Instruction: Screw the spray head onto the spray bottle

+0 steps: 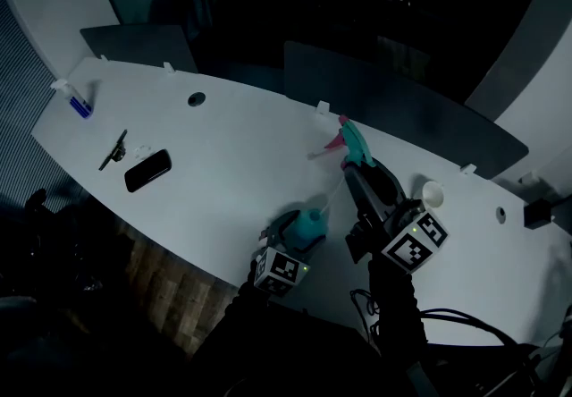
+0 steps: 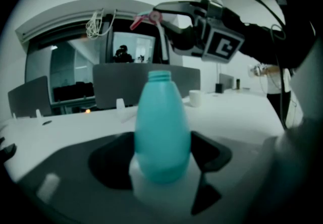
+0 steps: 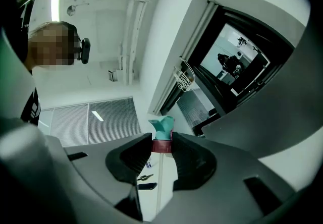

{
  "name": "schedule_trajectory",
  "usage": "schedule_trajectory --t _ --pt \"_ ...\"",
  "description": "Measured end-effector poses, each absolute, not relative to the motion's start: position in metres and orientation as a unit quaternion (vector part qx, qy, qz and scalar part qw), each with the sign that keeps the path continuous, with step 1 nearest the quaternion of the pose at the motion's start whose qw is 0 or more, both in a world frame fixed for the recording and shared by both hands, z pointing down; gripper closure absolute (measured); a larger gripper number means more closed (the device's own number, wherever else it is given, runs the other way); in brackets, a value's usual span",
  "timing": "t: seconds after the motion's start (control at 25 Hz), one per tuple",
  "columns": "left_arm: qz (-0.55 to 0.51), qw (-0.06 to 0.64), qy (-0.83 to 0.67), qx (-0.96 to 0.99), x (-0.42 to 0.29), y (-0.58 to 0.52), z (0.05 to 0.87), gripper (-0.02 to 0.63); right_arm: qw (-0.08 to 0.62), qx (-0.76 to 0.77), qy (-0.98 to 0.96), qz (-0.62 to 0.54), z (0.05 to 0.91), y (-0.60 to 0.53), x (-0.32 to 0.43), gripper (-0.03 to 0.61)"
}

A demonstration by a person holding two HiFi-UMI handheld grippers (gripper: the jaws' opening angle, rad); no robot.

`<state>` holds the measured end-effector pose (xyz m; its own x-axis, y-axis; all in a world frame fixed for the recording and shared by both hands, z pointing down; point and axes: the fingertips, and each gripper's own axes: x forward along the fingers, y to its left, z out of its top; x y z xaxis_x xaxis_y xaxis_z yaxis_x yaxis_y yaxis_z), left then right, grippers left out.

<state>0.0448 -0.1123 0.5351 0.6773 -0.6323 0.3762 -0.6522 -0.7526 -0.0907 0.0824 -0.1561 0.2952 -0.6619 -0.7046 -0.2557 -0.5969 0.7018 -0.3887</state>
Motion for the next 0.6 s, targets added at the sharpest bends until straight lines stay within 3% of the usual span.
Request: schedule_trajectory --t 0.6 --pt "0.193 0.031 -0.348 0.917 0.039 -0.111 0.536 0.262 0.084 -0.316 0.938 -0.112 0.399 -0.133 0.026 0.449"
